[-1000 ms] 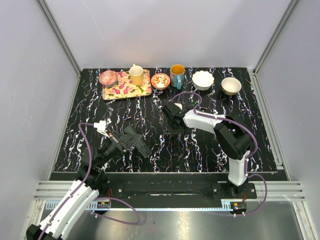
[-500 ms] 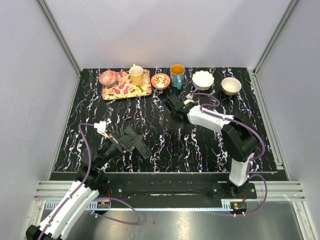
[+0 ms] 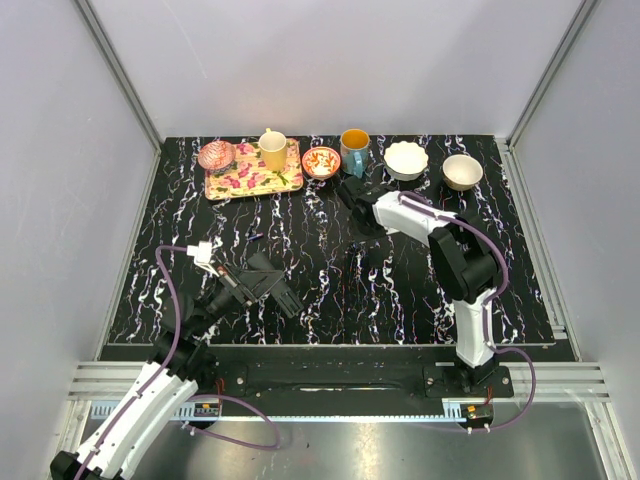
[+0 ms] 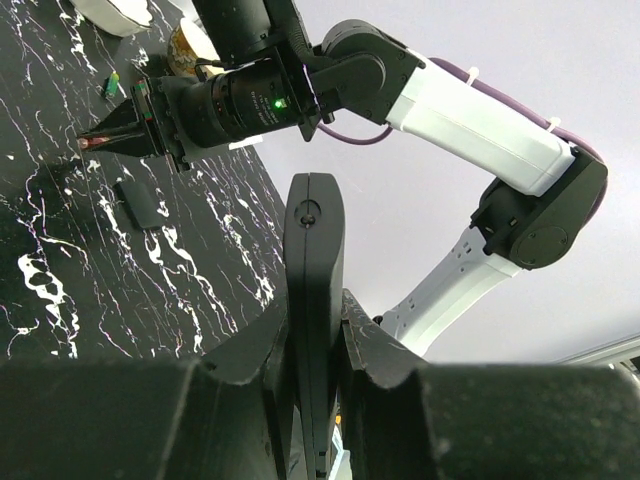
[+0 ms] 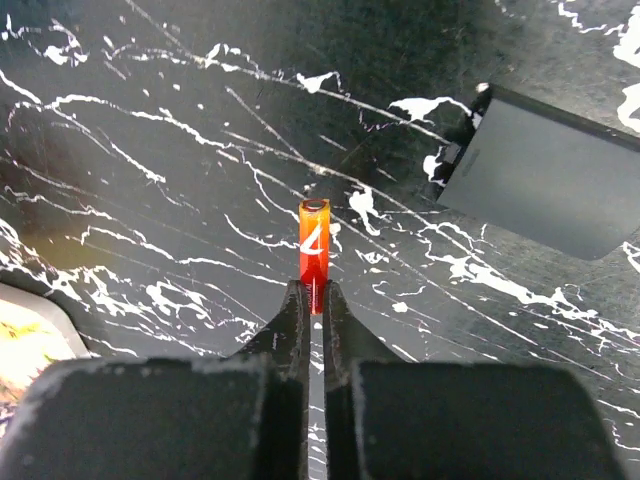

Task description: Load the batteries into the remote control

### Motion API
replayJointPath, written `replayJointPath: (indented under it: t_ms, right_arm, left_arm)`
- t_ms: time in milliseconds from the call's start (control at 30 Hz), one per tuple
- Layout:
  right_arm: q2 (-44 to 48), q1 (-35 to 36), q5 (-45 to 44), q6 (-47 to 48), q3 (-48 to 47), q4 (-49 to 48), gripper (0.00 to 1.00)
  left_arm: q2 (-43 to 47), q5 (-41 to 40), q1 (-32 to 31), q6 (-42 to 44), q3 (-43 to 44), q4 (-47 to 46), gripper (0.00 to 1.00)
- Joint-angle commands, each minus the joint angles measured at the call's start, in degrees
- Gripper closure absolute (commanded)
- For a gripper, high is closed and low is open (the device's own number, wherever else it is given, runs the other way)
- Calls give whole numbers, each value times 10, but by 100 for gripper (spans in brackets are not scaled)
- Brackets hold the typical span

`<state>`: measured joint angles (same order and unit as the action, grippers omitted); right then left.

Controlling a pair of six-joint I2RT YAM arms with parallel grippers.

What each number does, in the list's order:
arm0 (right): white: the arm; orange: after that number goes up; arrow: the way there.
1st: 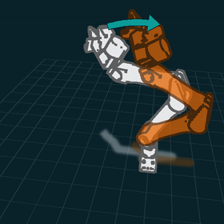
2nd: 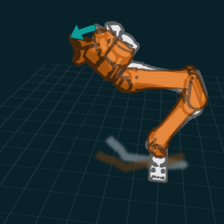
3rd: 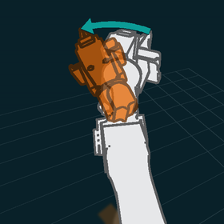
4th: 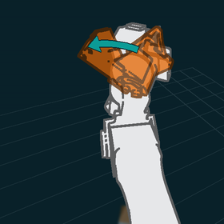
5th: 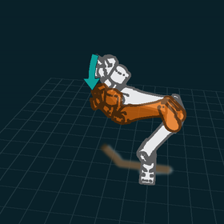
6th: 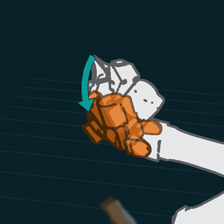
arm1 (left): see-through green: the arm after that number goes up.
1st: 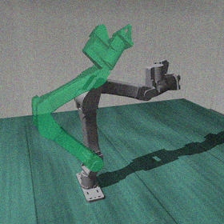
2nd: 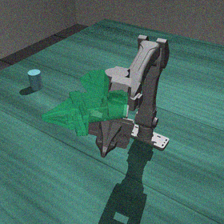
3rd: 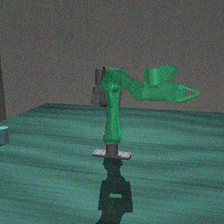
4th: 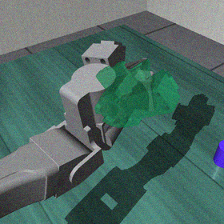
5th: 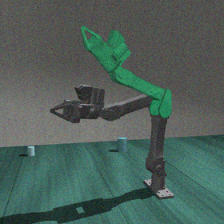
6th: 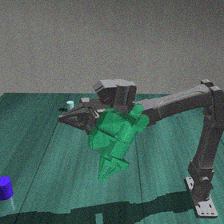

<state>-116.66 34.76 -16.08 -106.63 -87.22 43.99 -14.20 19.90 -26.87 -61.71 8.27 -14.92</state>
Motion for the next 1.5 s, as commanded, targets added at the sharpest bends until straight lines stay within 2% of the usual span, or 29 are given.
replayJointPath:
  t_ms: [0,300,533,567,767,1033,1133,1200,1233,1267,1333,1367,1433,1467]
  right_arm:
    - [2,5,-52,-98,-23,34,100]
    - [-44,4,-52,-90,-38,53,98]
    - [-60,4,-45,-60,-35,40,84]
    - [-60,5,-44,-53,-35,38,79]
    - [-42,5,-32,21,-37,14,59]
    - [6,5,-18,116,-39,20,42]
    - [47,5,-26,203,-26,-9,40]
    - [80,6,-39,299,-16,-17,39]
    - [90,5,-37,353,-9,-58,39]
    - [100,5,-32,478,5,-79,39]
    - [111,5,-21,602,20,-128,38]
    - [110,4,-15,708,28,-129,33]
    - [104,4,10,791,42,-147,28]
    - [101,3,14,836,60,-156,21]
  left_arm:
    - [4,-9,-2,4,24,-15,100]
    - [12,-18,-2,3,17,-6,100]
    - [26,-23,-2,5,17,13,100]
    - [24,-23,-2,5,17,13,100]
    - [25,-25,-3,8,18,14,100]
    - [25,-32,-2,8,18,15,100]
    - [25,-32,-2,8,19,16,100]
    - [26,-32,-2,8,17,17,100]
    - [26,-31,-2,8,17,17,100]
    - [27,-31,-3,8,16,19,100]
    - [29,-33,-2,10,10,20,100]
    - [29,-35,-2,12,8,20,100]
    - [25,-37,-2,15,3,17,100]
    - [22,-37,-2,18,3,10,100]
